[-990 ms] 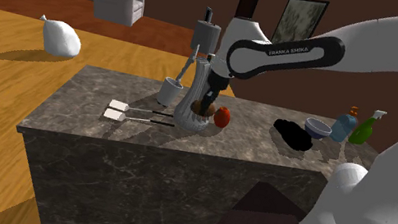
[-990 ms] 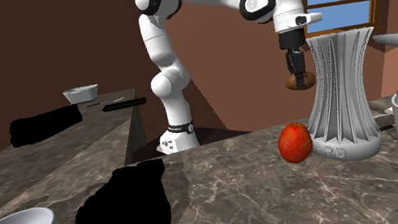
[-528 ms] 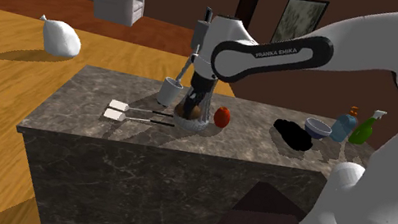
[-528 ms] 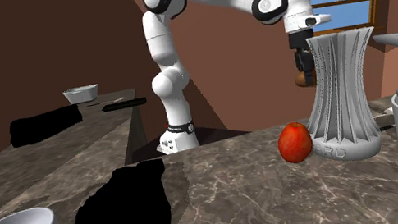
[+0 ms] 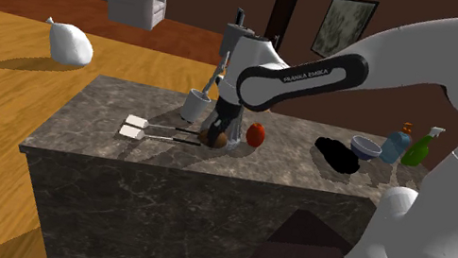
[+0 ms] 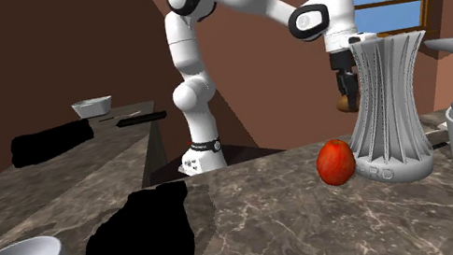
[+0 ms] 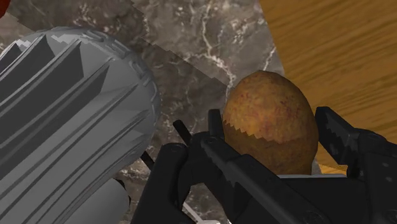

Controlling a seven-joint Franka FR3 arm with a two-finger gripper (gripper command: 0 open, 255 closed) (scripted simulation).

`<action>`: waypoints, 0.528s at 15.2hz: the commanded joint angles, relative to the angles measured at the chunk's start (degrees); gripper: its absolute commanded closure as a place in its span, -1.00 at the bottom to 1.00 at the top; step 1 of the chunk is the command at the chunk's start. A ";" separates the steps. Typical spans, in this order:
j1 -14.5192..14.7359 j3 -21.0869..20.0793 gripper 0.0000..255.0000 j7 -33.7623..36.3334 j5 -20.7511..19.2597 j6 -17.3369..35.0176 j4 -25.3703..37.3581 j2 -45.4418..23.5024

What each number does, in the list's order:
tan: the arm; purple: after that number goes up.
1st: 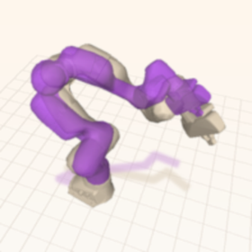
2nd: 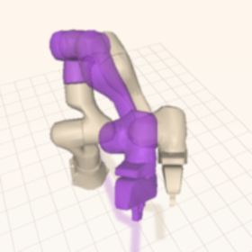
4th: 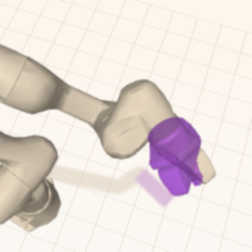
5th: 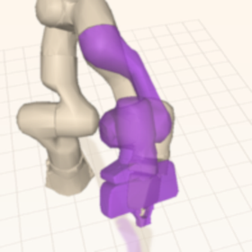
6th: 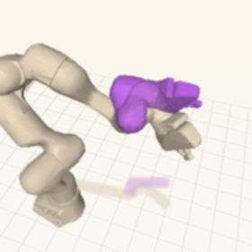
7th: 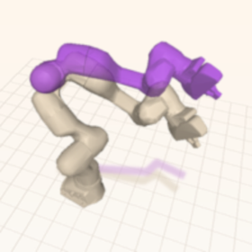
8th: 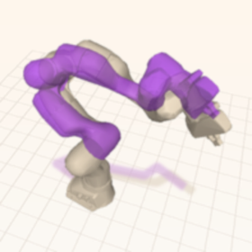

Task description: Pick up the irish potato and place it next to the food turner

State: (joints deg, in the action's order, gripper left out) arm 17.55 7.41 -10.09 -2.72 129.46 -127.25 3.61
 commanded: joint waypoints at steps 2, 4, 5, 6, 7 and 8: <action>-0.01 0.03 1.00 -0.01 0.09 2.29 -1.22 -1.04; -0.02 0.05 1.00 -0.04 0.17 3.83 -1.97 -1.83; -0.03 0.06 1.00 -0.06 0.21 4.60 -2.33 -2.25; -0.03 0.07 1.00 -0.08 0.26 5.37 -2.67 -2.68; -0.03 0.08 1.00 -0.10 0.31 6.14 -3.00 -3.12; -0.04 0.09 1.00 -0.13 0.36 6.91 -3.33 -3.57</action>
State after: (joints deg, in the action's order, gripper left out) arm 17.51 7.49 -10.18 -2.43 135.55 -130.33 0.58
